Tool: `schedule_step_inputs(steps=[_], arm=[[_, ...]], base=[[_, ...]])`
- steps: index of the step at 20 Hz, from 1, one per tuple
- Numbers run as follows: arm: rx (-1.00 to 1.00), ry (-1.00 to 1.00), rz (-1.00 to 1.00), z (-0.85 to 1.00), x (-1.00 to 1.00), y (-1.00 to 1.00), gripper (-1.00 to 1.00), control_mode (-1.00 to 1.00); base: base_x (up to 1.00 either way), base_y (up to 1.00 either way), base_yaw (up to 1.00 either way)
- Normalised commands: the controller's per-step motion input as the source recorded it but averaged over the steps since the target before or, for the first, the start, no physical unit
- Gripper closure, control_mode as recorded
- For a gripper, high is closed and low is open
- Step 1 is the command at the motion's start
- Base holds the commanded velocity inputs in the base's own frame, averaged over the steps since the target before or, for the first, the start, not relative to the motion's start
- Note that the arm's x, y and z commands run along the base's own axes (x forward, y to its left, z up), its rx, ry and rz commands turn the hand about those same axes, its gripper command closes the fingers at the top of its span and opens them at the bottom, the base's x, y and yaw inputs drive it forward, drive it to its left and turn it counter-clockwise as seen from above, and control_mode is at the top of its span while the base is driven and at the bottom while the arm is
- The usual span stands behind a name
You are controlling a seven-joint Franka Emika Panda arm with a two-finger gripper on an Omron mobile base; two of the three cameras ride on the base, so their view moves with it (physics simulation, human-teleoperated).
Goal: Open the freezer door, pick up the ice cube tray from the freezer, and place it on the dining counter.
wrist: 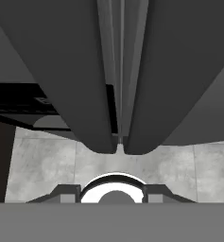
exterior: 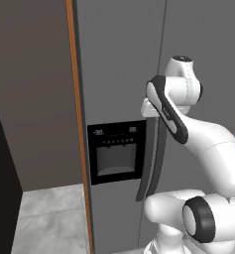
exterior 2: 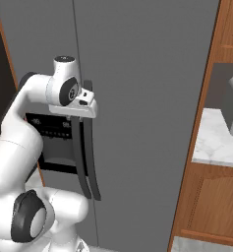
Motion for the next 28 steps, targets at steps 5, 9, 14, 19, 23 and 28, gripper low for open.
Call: schedule_step_inputs(steps=[5, 9, 14, 19, 23, 28], arm=[[0.0, 0.0, 0.0, 0.0, -0.12, 0.0, -1.0, -1.0], [0.0, -0.02, 0.0, 0.0, -0.23, 0.09, -1.0, -1.0], [0.0, -0.09, 0.0, 0.06, -0.52, 0.18, -1.0, -1.0], [-0.01, -0.08, 0.0, 0.23, -0.57, 0.22, -1.0, -1.0], [-0.01, 0.0, 0.0, 0.31, -0.45, 0.06, -1.0, -1.0], [0.0, 0.0, 0.0, 0.34, -0.47, 0.0, -1.0, -1.0]], base=[[0.0, 0.0, 0.0], [0.0, 0.0, 0.0], [0.0, 0.0, 0.0], [0.0, 0.0, 0.0], [0.0, 0.0, 0.0], [0.0, 0.0, 0.0]])
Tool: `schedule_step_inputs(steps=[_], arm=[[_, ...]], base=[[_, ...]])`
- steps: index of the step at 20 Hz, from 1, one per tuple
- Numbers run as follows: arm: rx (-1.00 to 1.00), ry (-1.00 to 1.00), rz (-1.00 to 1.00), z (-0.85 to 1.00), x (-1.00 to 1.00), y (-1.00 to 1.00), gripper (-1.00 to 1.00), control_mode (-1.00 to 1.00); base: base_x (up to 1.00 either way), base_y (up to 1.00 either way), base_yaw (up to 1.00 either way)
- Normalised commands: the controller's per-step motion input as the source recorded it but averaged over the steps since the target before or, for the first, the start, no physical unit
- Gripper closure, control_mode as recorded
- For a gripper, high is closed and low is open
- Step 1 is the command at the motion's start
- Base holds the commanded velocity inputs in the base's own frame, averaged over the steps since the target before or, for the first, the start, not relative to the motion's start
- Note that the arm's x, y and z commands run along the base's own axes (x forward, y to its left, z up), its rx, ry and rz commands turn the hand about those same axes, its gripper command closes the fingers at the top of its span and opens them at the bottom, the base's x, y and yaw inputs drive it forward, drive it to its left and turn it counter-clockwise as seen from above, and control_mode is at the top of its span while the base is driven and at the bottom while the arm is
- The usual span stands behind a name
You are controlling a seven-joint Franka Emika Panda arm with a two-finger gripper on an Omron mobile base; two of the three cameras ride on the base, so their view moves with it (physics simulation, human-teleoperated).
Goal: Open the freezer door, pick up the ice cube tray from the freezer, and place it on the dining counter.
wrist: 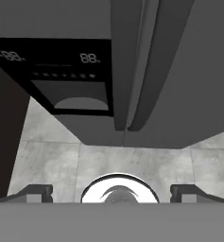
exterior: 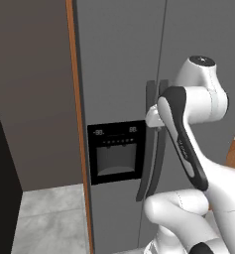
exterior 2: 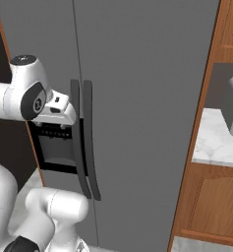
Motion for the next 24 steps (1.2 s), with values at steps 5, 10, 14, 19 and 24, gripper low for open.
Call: schedule_step_inputs(steps=[5, 10, 14, 19, 24], arm=[[0.0, 0.0, 0.0, 0.27, -0.56, 0.0, -1.0, -1.0], [0.0, 0.0, 0.0, 0.15, -0.34, -0.01, -1.0, -1.0], [0.0, 0.0, 0.0, 0.02, -0.05, -0.03, -1.0, -1.0], [0.0, 0.0, 0.0, 0.0, -0.16, -0.17, -1.0, -1.0], [0.0, -0.02, 0.0, 0.0, -0.3, -0.24, -1.0, -1.0]], base=[[0.0, 0.0, 0.0], [0.0, 0.0, 0.0], [0.0, 0.0, 0.0], [0.0, 0.0, 0.0], [0.0, 0.0, 0.0]])
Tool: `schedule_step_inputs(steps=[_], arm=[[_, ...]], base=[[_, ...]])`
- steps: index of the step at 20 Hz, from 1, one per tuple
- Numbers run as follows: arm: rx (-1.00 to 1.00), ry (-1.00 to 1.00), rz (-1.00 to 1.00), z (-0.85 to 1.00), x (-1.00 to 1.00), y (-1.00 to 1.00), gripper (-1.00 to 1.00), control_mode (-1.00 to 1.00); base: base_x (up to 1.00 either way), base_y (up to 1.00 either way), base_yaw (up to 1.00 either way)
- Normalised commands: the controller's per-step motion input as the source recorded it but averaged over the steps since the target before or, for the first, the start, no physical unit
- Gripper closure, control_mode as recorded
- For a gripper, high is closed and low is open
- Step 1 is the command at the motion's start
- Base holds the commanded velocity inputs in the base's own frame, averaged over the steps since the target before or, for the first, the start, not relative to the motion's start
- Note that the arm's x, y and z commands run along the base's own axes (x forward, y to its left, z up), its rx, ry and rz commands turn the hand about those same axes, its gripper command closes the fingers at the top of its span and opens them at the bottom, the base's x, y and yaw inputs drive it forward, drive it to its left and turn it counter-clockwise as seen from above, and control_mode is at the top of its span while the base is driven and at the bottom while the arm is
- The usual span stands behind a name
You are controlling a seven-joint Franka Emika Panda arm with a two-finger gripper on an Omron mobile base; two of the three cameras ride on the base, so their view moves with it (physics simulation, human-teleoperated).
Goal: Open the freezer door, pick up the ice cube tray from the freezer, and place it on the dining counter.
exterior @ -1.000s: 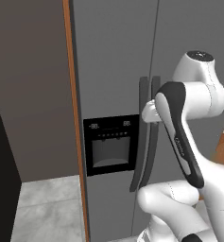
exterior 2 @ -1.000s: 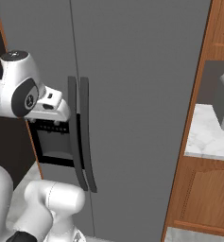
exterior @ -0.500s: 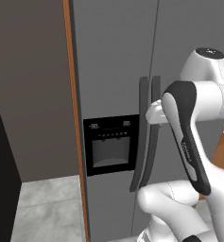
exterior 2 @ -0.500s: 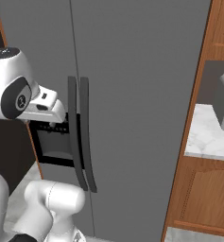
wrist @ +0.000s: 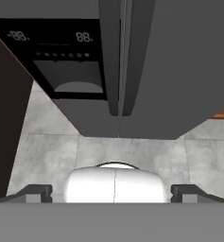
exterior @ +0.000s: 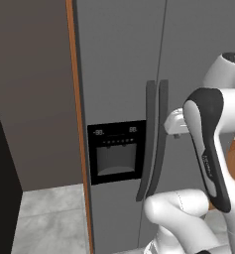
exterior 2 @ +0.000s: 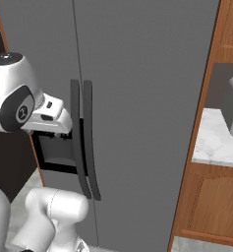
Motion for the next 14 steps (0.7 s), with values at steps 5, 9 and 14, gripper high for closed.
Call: schedule_step_inputs(steps=[5, 9, 14], arm=[[0.0, 0.0, 0.0, 0.0, -0.16, -0.08, -1.0, -1.0], [0.0, 0.0, 0.0, 0.0, -0.08, 0.0, -1.0, -1.0], [0.0, 0.0, 0.0, 0.0, -0.19, 0.02, -1.0, -1.0]], base=[[0.0, 0.0, 0.0], [0.0, 0.0, 0.0], [0.0, 0.0, 0.0]])
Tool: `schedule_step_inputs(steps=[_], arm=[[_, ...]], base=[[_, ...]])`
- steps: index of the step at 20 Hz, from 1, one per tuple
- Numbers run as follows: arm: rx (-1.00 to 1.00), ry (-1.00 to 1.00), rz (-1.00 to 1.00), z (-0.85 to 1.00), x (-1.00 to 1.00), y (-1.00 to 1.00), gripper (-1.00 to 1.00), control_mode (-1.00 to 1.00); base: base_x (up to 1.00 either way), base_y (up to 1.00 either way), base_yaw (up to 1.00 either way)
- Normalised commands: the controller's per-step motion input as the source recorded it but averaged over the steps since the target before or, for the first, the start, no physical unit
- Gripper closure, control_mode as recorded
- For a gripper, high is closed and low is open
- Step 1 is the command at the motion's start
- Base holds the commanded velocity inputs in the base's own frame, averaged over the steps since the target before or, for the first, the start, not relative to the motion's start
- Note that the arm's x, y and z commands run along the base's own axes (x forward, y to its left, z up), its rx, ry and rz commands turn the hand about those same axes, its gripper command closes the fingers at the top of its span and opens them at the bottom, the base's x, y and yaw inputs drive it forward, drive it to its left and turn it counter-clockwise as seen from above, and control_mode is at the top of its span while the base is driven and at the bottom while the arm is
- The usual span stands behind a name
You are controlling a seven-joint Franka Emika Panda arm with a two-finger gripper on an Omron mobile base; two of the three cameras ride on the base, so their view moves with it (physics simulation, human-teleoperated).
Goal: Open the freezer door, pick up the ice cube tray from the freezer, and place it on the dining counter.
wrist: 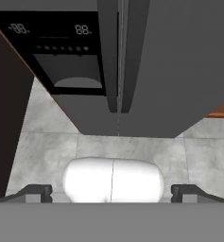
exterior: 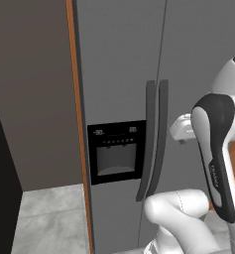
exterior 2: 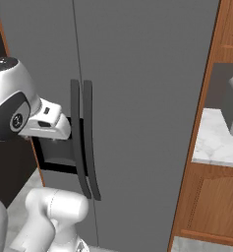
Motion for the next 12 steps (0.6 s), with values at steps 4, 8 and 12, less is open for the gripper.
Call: schedule_step_inputs(steps=[4, 8, 12], arm=[[-0.01, 0.0, 0.0, 0.0, -0.13, 0.09, -1.0, -1.0], [0.0, 0.0, 0.0, 0.0, -0.06, 0.07, -1.0, -1.0], [0.0, 0.0, 0.0, 0.0, -0.01, 0.0, -1.0, -1.0]], base=[[0.0, 0.0, 0.0], [0.0, 0.0, 0.0], [0.0, 0.0, 0.0]])
